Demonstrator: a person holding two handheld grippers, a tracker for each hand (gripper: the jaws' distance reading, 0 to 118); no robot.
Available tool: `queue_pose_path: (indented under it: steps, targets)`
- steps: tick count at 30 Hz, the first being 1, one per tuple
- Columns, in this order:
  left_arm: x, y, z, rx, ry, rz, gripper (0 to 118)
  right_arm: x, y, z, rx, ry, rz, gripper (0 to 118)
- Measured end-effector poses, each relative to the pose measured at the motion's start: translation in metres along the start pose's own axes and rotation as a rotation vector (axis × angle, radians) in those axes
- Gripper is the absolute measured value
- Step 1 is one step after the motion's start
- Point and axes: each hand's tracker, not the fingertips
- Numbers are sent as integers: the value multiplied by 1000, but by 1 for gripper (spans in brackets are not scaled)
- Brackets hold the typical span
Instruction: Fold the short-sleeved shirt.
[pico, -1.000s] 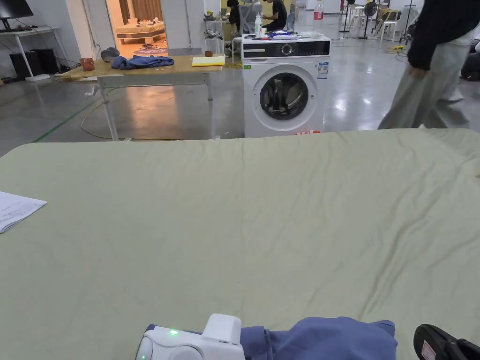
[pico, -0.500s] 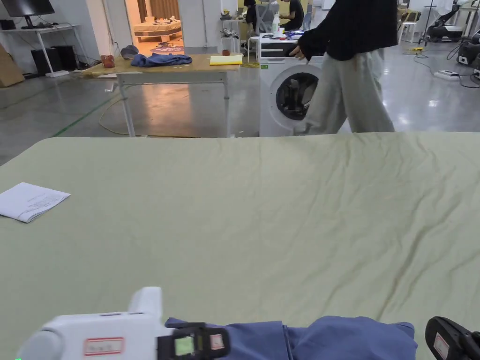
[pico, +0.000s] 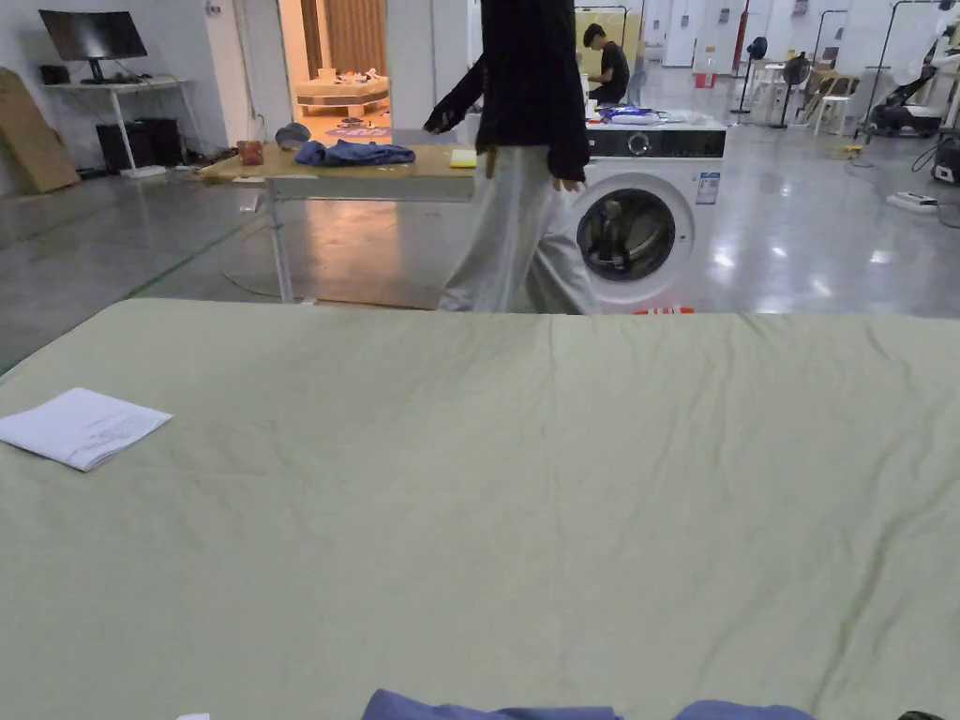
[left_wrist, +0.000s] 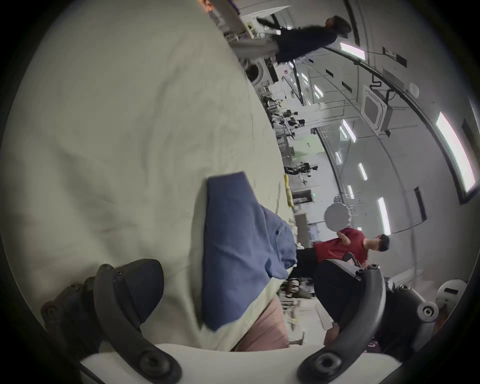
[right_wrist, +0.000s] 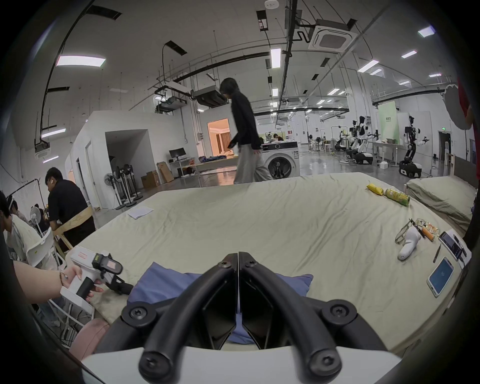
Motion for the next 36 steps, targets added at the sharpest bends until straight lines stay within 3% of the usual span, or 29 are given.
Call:
queue_pose_path:
  steps: [3, 9, 10, 12, 13, 14, 15, 16, 20, 23, 25, 27, 29, 31, 34, 36]
  targets:
    - [2, 7, -40, -32, -130, 58, 107, -1, 4, -1, -14, 0, -10, 0]
    - [-3, 14, -69, -102, -167, -12, 102, -3, 9, -1, -5, -8, 3, 0]
    - [-6, 15, -65, -93, -154, -11, 79, -5, 10, -1, -4, -6, 1, 0]
    - [-13, 11, -57, -72, 96, -58, 3, -7, 10, -2, -7, 1, -6, 0]
    - [-19, 6, -57, -57, 245, -104, 3, -8, 8, -4, -11, 6, -8, 0]
    - [-10, 2, -53, -13, 40, -22, 3, -9, 7, -5, -16, 10, -9, 0]
    - [9, -2, -53, -5, 100, -41, 3, -11, 6, -6, -21, 16, -7, 0]
    - [22, -4, -51, -3, 196, -145, 3, -12, 4, -7, -25, 21, -6, 0]
    - [72, -19, -21, 7, 258, -267, 2, -11, 2, -7, -22, 52, -6, 0]
    - [109, -19, 21, 99, 525, -400, 2, -8, 2, -5, -4, 69, -10, 0]
    - [129, -22, 46, 180, 802, -512, 2, -5, -1, -4, 4, 75, -13, 0]
    - [137, -24, 61, 226, 1012, -519, 2, -3, -3, -4, 2, 80, -24, 0]
    - [140, -25, 65, 220, 1074, -554, 2, 2, -7, -4, 1, 86, -48, 0]
    - [152, -31, 57, 202, 993, -506, 2, 6, -10, -3, -1, 88, -62, 0]
    - [174, -39, 22, 155, 742, -423, 2, 11, -11, 3, 8, 85, -71, 0]
    - [187, -43, -14, 98, 685, -430, 2, 16, -10, 7, 14, 81, -75, 0]
